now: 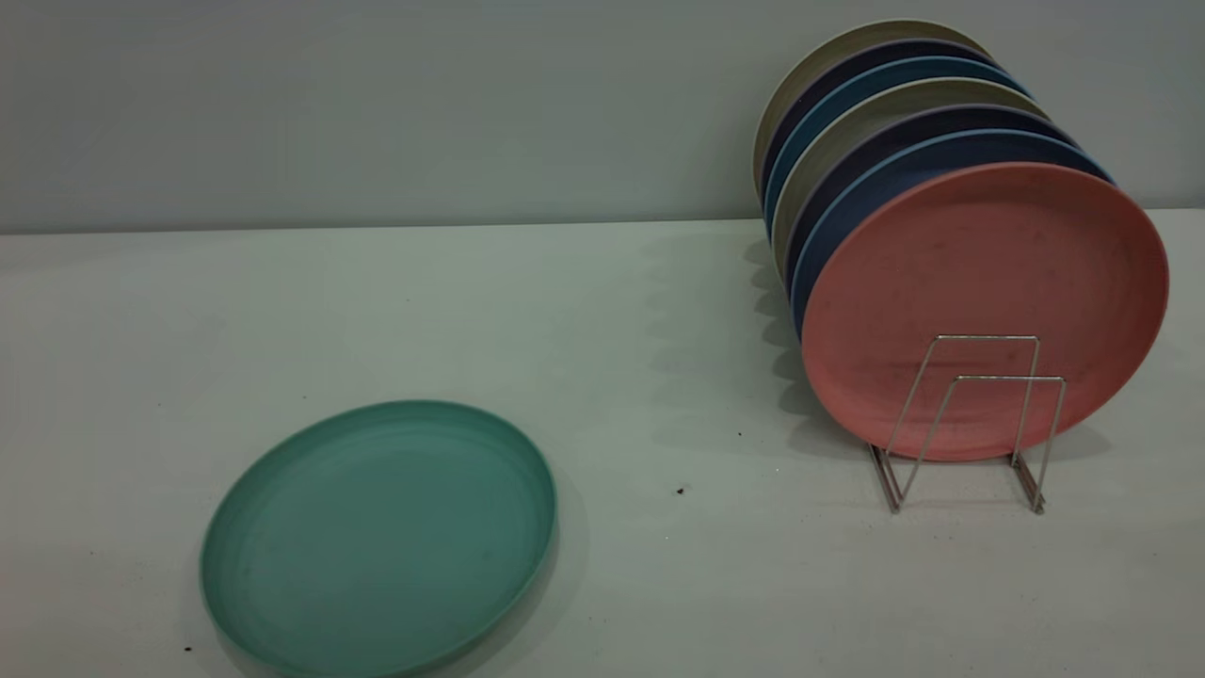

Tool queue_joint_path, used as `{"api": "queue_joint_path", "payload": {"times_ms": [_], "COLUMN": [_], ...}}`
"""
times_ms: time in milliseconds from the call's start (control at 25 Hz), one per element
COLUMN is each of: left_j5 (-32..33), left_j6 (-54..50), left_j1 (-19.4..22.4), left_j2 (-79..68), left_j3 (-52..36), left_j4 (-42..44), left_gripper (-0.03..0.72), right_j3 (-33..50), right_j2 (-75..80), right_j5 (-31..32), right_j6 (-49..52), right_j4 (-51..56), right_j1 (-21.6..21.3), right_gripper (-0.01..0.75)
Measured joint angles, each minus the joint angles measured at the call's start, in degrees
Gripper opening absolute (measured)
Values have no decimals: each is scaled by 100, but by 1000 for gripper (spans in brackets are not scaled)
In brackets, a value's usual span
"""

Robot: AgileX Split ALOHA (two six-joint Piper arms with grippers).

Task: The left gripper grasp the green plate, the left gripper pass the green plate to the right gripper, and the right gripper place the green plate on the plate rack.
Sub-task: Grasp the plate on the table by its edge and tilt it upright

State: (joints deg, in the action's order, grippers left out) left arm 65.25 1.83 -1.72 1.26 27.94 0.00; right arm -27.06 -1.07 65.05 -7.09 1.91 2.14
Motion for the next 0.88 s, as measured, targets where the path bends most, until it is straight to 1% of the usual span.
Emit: {"api": "queue_joint_path", "payload": {"times_ms": [640,880], "left_j5": [-5,-255], "left_j6": [0,-230], "left_j1": [0,0], "left_j2": [0,-268], "left_j3": [0,202], "left_j4": [0,64], "left_gripper": [563,563], "right_j3": [0,-189], "right_j2": [0,258], "right_j5": [0,-13], "right_j6": [0,-16], "right_j4": [0,189], "right_j1": [0,0], "right_gripper": [458,458]}}
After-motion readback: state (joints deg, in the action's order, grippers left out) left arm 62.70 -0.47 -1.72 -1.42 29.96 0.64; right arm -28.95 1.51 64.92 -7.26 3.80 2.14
